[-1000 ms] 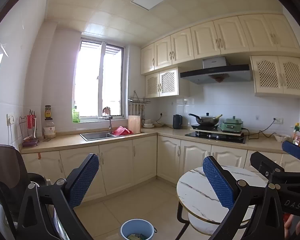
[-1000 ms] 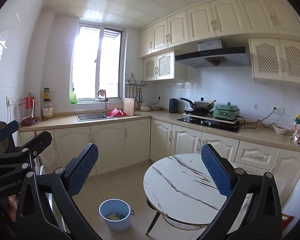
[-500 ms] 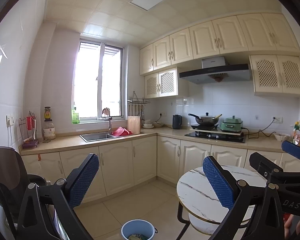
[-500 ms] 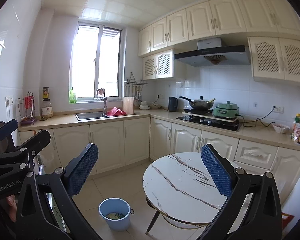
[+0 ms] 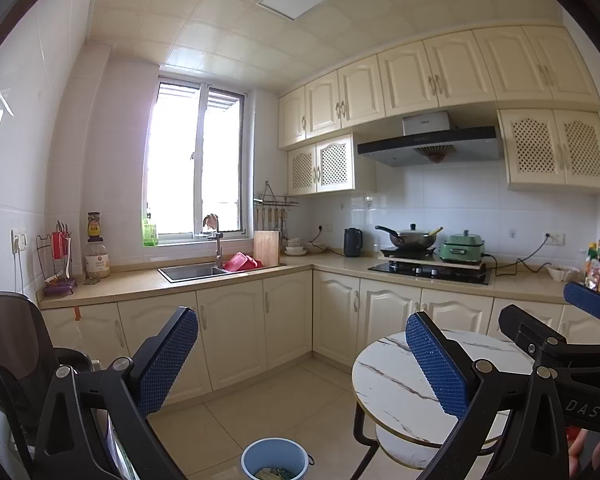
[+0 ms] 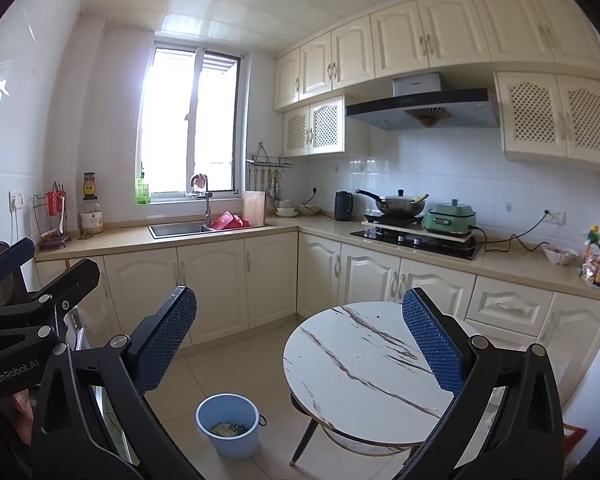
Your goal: Collect trash
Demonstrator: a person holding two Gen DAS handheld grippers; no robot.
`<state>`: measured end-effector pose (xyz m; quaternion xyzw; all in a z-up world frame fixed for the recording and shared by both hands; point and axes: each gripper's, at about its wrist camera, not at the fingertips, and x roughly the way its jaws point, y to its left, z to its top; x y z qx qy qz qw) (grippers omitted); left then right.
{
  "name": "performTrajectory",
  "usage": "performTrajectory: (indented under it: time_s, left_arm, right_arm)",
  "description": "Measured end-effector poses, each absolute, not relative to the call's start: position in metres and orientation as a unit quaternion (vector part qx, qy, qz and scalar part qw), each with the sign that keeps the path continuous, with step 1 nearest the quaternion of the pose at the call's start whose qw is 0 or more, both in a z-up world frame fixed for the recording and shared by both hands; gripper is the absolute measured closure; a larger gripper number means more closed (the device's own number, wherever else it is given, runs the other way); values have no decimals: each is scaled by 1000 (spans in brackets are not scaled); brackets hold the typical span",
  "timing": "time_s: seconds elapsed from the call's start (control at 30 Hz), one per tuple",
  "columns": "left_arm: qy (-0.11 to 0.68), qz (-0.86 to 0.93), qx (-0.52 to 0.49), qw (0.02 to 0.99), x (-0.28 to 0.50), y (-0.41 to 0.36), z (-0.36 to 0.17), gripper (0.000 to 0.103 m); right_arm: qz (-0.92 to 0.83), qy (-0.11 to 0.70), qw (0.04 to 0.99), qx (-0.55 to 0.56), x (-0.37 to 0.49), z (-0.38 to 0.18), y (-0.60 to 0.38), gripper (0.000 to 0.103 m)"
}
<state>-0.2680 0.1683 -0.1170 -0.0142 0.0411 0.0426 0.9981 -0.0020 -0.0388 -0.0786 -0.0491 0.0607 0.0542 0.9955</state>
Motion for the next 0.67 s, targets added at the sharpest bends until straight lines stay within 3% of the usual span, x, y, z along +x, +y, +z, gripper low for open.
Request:
performTrajectory:
  time_s: [0.67]
  left_arm:
    - [42, 35, -12, 998, -257, 172, -104, 1]
  right_arm:
    - [50, 62, 996, -47, -3, -81, -43, 0]
